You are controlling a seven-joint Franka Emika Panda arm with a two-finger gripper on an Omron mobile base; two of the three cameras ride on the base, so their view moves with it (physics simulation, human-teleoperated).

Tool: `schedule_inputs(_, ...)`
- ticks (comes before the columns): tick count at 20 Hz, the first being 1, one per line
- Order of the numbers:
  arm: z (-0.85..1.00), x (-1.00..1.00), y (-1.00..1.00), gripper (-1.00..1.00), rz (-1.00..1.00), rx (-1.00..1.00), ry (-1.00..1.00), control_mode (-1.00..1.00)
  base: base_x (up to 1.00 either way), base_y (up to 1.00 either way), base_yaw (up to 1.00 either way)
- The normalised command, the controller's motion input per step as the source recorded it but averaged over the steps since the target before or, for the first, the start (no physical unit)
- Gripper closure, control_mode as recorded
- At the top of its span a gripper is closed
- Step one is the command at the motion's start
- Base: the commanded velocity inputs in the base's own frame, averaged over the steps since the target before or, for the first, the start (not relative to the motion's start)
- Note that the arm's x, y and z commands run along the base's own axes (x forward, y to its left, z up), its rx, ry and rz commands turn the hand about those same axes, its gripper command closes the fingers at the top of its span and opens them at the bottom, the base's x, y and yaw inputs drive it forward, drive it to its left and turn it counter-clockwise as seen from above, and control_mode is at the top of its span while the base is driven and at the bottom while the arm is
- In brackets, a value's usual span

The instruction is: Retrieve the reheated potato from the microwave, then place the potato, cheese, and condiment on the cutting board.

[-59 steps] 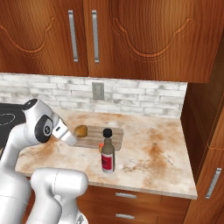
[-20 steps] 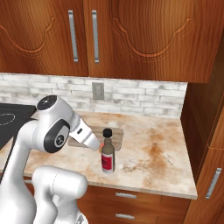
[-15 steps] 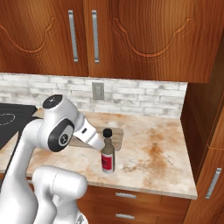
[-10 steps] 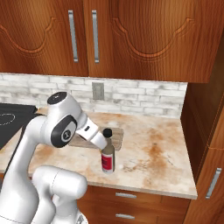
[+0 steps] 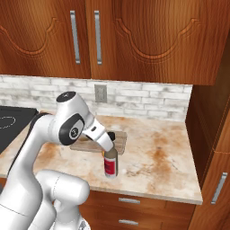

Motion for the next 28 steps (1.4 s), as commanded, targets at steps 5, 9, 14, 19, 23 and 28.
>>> schedule_inputs(5,-0.28,0.14,0.0,-1.0,0.0,0.0,-0.01,-1.0,0.0,0.0,0.0)
schedule_inputs(9,-0.15,0.08,0.0,-1.0,0.0,0.0,-0.06,-1.0,0.0,0.0,0.0)
schedule_inputs(14,-0.02,0.1,-0.08,-1.0,0.0,-0.03,-0.03,-1.0,0.0,0.0,0.0)
schedule_inputs(19,-0.02,0.12,-0.04,-1.0,0.0,-0.04,0.0,-1.0,0.0,0.0,0.0)
schedule_inputs(23,-0.07,0.12,0.0,-1.0,0.0,0.0,0.0,-1.0,0.0,0.0,0.0)
schedule_inputs(28,-0.12,0.17,-0.01,-1.0,0.0,0.0,0.0,-1.0,0.0,0.0,0.0)
